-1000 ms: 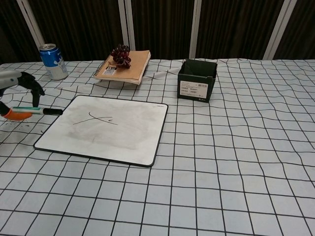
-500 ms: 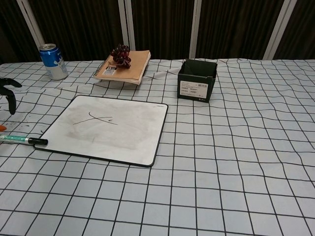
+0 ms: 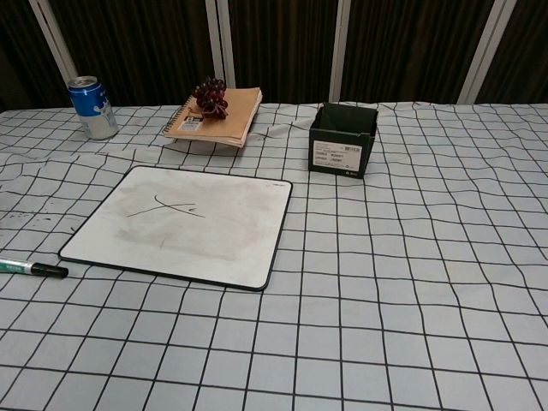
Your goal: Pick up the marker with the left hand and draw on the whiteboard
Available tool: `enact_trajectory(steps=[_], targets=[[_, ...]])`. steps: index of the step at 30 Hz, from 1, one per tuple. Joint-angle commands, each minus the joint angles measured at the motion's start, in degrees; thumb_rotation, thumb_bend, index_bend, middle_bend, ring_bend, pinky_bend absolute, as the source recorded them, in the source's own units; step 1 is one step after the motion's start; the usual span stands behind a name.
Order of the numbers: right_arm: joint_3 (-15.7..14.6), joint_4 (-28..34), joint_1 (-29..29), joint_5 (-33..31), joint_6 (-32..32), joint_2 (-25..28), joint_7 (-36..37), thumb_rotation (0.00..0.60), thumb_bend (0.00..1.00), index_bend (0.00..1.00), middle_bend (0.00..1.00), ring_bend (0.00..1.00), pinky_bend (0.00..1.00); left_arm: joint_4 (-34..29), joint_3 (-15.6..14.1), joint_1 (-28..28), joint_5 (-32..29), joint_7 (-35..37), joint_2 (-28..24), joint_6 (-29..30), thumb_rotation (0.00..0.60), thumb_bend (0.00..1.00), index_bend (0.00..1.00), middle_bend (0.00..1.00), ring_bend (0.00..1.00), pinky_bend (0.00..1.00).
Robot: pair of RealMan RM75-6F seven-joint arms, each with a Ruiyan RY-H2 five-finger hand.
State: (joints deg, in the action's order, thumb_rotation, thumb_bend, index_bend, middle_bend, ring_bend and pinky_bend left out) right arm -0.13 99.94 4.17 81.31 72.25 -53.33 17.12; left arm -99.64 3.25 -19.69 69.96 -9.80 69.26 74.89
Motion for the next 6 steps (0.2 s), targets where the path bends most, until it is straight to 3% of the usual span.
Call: enact_trajectory(steps=[1, 6], targets=[[-0.1, -0.27, 0.06, 0.44, 0.19, -0.19, -0.95, 0.6, 0.35, 0.0, 0.0, 0.0, 0.0, -3.67, -4.83, 5.96, 6.6, 2.9, -4.6, 6.67, 0.6, 0.2, 0.06, 0.0, 0.0, 0.0], [-0.19, -0.51, 0.05, 0.95, 0.64, -0.62, -2.33, 0.6, 0.35, 0.0, 0.0, 0.0, 0.0, -2.13, -8.67, 10.23, 13.29, 3.96, -6.93, 12.46, 0.6, 0.2, 0.05, 0.0, 0.0, 0.0]])
